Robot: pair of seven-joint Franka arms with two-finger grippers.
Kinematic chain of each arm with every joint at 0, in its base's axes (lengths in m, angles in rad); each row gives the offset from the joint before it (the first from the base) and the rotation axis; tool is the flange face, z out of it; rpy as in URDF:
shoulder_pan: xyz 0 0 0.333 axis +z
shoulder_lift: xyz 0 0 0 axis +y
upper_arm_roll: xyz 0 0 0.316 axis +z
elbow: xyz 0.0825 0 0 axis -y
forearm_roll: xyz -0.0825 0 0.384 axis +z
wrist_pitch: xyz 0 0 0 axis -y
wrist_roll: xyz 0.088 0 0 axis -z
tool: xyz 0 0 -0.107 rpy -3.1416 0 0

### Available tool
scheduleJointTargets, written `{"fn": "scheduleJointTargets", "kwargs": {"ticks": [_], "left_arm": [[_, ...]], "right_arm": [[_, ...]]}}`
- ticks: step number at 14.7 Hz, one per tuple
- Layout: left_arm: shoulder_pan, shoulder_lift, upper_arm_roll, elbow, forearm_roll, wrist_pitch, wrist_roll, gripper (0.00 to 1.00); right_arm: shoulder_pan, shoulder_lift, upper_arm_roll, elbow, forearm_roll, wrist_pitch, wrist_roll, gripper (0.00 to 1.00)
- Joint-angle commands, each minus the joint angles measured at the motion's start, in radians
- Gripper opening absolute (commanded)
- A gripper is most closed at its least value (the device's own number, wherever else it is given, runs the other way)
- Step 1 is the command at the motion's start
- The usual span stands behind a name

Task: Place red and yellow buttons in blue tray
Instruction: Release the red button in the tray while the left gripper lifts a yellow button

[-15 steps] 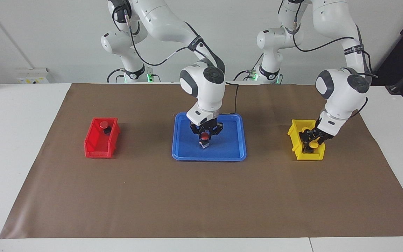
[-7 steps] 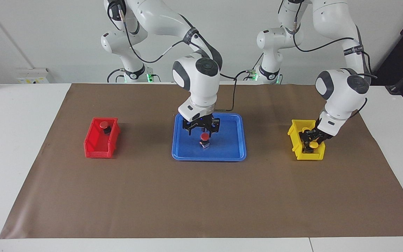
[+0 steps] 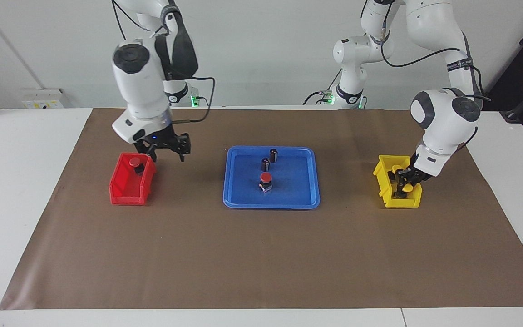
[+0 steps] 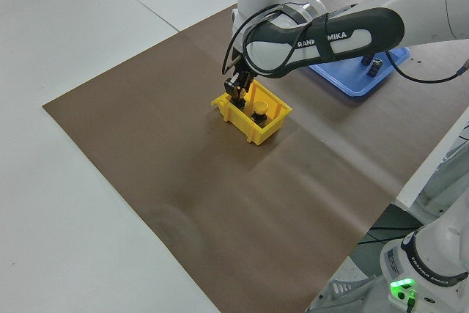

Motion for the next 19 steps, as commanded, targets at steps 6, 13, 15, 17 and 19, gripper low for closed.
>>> {"fn": "scheduleJointTargets", "kwargs": {"ticks": [6,13,15,17,19], "left_arm": [[-0.201,-0.043,-0.010,0.224,0.000,-0.259,-0.384,0.03],[-0.550,0.006,-0.010,0.124,-0.024,-0.029,-0.825,0.03],[-0.597,0.037,-0.010,0.113,-0.024,0.010,-0.871,0.03],[-0.622,0.069,-0.008,0.116,-0.023,0.050,-0.902,0.03],[-0.633,0.072,-0.008,0.115,-0.023,0.062,-0.907,0.03]], "right_arm": [[-0.179,-0.111,0.016,-0.321,0.019,0.228,-0.212,0.70],[-0.218,-0.058,0.016,-0.367,0.017,0.355,-0.237,0.66],[-0.218,-0.061,0.016,-0.384,0.017,0.366,-0.240,0.65],[-0.222,-0.067,0.016,-0.407,0.017,0.395,-0.264,0.63],[-0.222,-0.073,0.016,-0.436,0.017,0.408,-0.267,0.61]]}}
